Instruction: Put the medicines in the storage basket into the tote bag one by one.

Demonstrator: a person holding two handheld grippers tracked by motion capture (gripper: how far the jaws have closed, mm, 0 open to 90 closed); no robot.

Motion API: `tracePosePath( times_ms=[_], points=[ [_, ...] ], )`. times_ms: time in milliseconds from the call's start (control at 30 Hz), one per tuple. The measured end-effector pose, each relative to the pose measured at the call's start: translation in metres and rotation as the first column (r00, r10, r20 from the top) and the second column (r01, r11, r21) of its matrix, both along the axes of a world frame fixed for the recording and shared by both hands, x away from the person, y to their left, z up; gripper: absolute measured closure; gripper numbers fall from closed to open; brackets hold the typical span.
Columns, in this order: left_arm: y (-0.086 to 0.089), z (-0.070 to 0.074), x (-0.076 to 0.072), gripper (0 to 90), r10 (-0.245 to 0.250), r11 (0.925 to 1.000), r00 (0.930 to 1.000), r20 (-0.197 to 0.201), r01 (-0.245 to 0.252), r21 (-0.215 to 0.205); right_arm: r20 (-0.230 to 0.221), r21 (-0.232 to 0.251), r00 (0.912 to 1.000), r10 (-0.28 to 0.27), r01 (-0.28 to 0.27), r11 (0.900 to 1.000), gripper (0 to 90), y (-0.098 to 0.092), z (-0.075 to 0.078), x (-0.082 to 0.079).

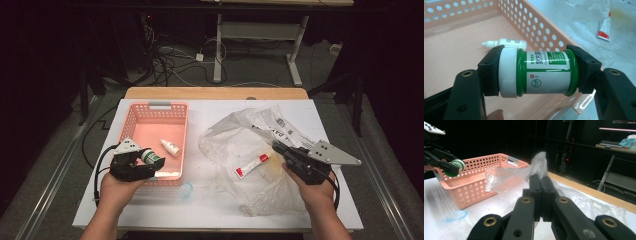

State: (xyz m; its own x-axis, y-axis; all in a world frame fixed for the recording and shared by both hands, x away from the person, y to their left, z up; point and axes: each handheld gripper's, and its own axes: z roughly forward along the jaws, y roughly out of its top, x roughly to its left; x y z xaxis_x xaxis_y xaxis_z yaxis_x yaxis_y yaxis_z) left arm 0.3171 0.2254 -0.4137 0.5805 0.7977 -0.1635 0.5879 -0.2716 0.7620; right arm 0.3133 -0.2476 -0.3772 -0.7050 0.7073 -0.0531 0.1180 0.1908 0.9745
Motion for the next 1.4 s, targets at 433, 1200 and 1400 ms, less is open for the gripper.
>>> tracePosePath(
  times_ms=[433, 1200, 1400],
  points=[
    [-0.022, 0.006, -0.008, 34.1, -0.074, 0.9966, 0.9968, 0.033, 0.075, -0.035, 0.002, 0.004, 1.0, 0.005, -0.005, 1.0, 89.9, 0.0, 0.001, 0.001],
    [-0.073, -0.001, -0.02, 34.1, -0.198, 0.9785, 0.9795, 0.038, 0.2, -0.052, -0.01, -0.007, 0.9997, 0.022, -0.022, 1.0, 89.9, 0.004, -0.003, 0.0],
    [-0.086, -0.001, -0.02, 34.0, -0.234, 0.9682, 0.9716, 0.035, 0.236, -0.083, -0.006, -0.007, 0.9998, 0.019, -0.019, 1.0, 89.9, 0.003, -0.002, -0.002]
  ],
)
